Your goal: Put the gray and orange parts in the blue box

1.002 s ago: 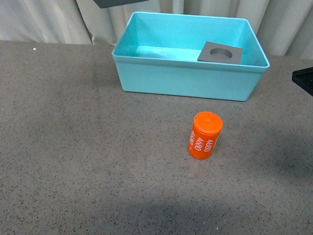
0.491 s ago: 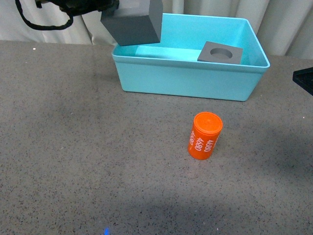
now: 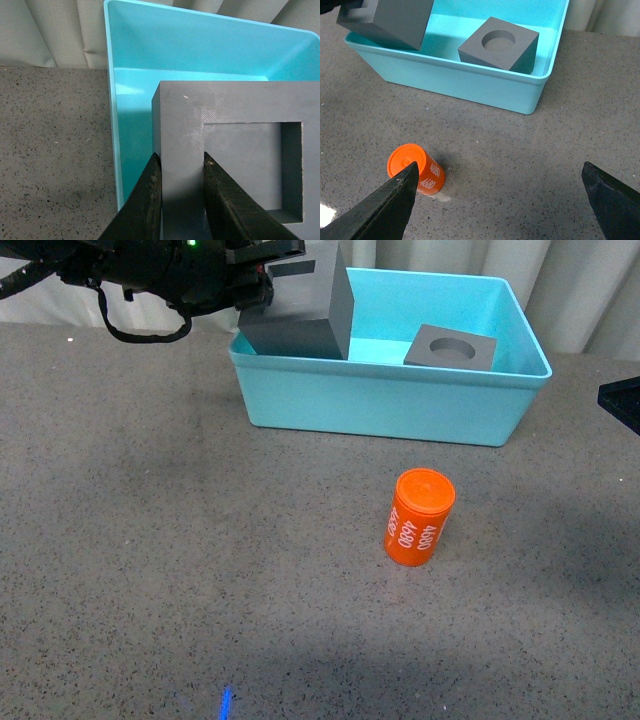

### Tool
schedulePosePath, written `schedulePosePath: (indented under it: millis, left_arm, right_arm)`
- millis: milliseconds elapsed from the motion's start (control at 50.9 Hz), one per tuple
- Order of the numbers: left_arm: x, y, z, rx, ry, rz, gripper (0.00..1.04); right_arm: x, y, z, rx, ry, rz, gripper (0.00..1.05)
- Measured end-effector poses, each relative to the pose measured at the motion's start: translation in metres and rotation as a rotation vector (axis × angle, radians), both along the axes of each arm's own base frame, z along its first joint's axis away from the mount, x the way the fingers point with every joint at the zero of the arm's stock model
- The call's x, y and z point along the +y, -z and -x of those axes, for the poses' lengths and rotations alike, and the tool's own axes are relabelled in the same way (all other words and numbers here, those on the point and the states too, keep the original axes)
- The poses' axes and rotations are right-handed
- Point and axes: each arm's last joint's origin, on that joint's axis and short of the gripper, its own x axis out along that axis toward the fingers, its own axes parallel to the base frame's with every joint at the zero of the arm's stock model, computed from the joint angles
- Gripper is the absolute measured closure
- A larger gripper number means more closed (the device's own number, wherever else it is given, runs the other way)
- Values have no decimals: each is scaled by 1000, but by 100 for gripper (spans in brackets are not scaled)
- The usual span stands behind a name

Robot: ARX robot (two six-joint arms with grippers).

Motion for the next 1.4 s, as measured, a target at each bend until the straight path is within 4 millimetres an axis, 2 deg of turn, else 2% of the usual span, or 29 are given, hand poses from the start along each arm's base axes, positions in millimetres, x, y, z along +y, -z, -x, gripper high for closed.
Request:
schedulePosePath:
  millis: [118,177,255,413,531,648,707,806,923,1061,1120,1277,1395]
  left_arm:
    - [0,2,0,5,-10,-5,87]
    - [0,2,0,5,-14,-4,82]
    - [0,2,0,7,-15,0,71]
    - [-1,-2,0,-1,-23,14,40]
    - [1,-17,6,-36,-43,28,19]
    - [5,-35,17,-87,-77,41,5]
    - [8,-47,26,-125,-103,60,7]
    - [18,-70,59,-189,-177,97,7]
    - [33,-77,112,-243,-252,84,7]
    - [55,-68,184,-236,-326,51,7]
    - [62,-62,209,-224,-363,33,7]
    - [72,-43,269,-212,-394,-2,7]
    - [80,-29,301,-193,-453,-4,7]
  right_arm:
    - [0,0,0,0,0,0,10]
    - [0,0,0,0,0,0,10]
    - [0,0,0,0,0,0,10]
    - [0,0,0,0,0,0,10]
    - [0,0,0,0,0,0,10]
    - [0,0,0,0,0,0,10]
    - [0,0,0,0,0,0,10]
    - [0,0,0,0,0,0,10]
    - [0,0,0,0,0,0,10]
    - [0,0,0,0,0,0,10]
    - [0,0,0,0,0,0,10]
    - [0,0,0,0,0,0,10]
    - [0,0,0,0,0,0,10]
